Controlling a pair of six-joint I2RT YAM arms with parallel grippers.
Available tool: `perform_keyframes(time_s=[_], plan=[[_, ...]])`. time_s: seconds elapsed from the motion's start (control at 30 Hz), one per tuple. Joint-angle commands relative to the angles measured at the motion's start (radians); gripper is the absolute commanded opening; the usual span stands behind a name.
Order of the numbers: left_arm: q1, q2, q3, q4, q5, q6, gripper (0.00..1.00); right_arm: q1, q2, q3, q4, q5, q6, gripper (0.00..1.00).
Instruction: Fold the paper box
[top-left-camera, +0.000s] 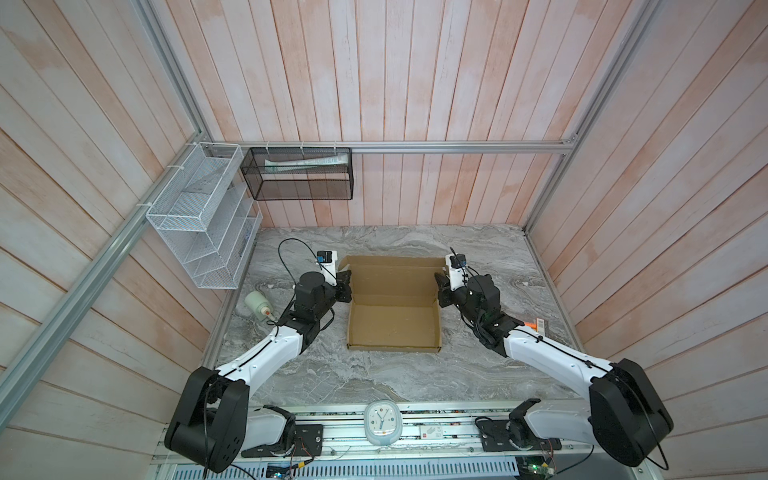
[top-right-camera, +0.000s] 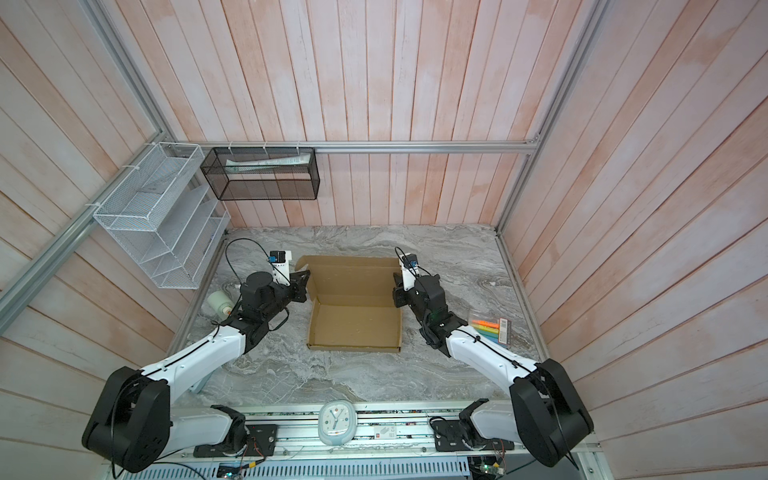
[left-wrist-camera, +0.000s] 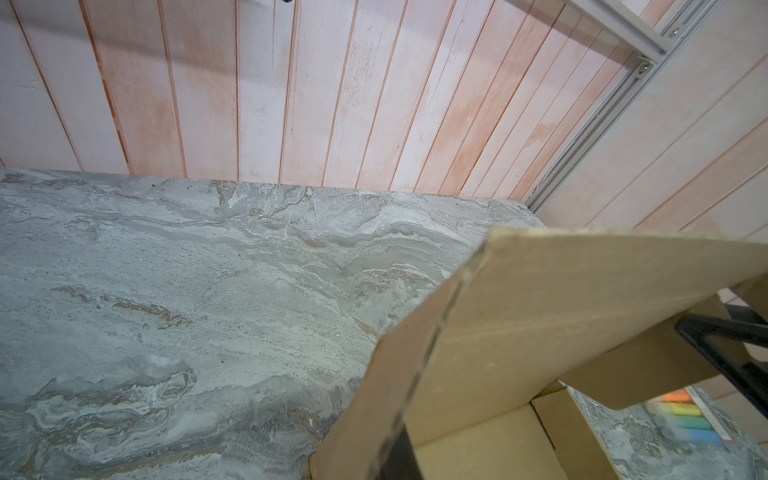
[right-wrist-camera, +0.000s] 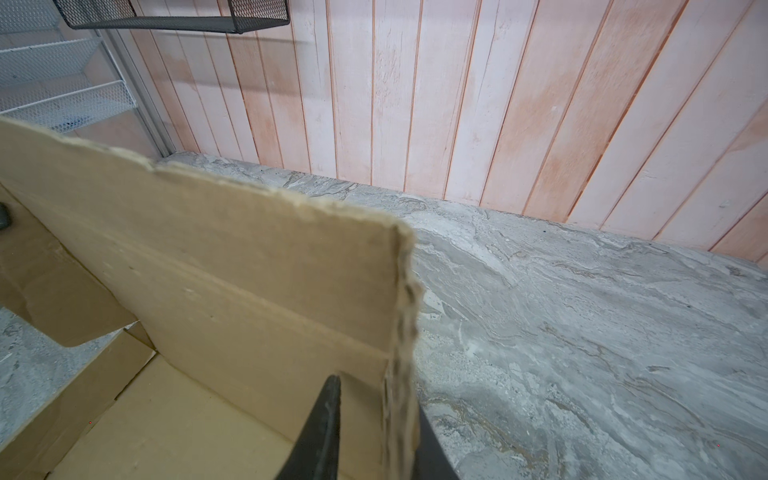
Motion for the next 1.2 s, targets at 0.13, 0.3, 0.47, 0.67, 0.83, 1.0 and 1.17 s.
perform_keyframes(time_s=[0.13,0.3,0.47,0.67,0.83,1.0,1.17], plan=[[-0.004,-0.030,-0.016,0.020,-0.008,0.003,0.00,0.006,-0.014,-0.022,-0.015,-0.006,0.010,0.15],[-0.004,-0.029,-0.013,0.022,-0.001,0.001,0.00,0.006,-0.013,-0.021,-0.009,-0.025,0.015,0.10],[-0.005,-0.019,0.000,0.020,0.014,-0.003,0.00,0.006,-0.006,-0.004,-0.006,-0.032,0.005,0.06],[-0.005,-0.001,0.028,0.017,0.013,0.011,0.00,0.006,0.012,0.027,0.007,-0.030,-0.024,0.05],[0.004,0.039,0.078,0.019,0.003,0.051,0.00,0.005,0.059,0.041,0.080,-0.019,-0.059,0.04],[0.023,0.077,0.103,0.042,0.017,0.053,0.00,0.005,0.122,0.104,0.095,-0.033,-0.090,0.03],[0.033,0.085,0.068,0.072,0.012,0.056,0.00,0.005,0.146,0.120,0.112,-0.050,-0.090,0.02]])
